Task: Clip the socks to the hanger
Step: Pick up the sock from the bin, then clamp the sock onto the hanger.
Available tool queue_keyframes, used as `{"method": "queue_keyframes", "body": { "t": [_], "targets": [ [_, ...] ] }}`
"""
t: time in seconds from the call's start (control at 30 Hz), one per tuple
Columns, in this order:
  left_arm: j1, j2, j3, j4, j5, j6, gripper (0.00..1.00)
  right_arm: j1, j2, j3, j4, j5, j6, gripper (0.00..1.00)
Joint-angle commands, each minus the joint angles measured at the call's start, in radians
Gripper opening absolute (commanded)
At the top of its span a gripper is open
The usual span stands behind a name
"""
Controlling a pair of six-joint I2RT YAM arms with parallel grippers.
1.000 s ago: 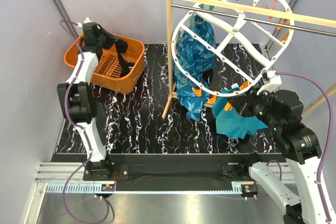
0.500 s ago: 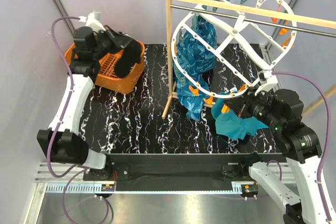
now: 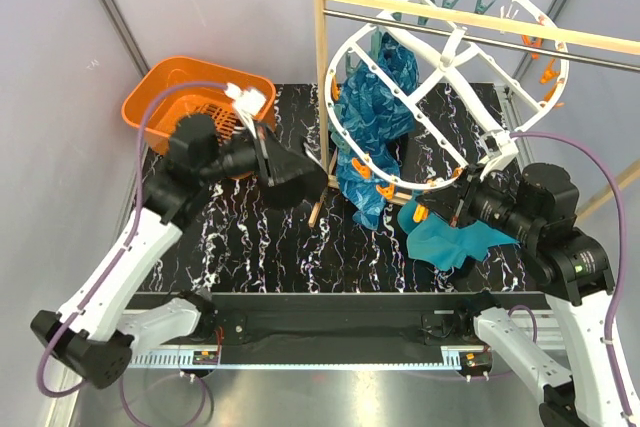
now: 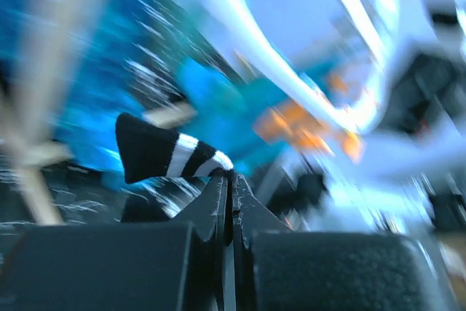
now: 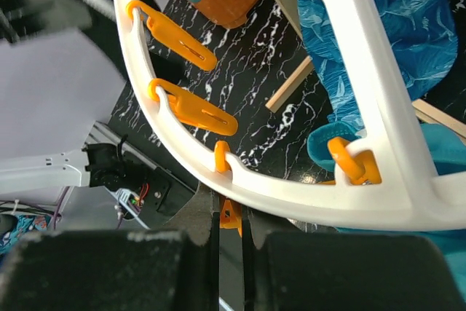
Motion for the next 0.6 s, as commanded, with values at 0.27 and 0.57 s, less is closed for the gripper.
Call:
{"method": "queue_keyframes", "body": {
  "t": [0.27,0.57],
  "targets": [
    [-0.424,-0.147,-0.248,0.282,0.16,-0.028,0.0,0.001,-0.054,-0.02,-0.149,-0.177,0.024,0.0],
    [-0.672,0.006,-0.105,0.294,0.217,0.106,0.0,0.006,-0.114,-0.022,-0.134,-0.273,-0.005,0.0]
  ]
}}
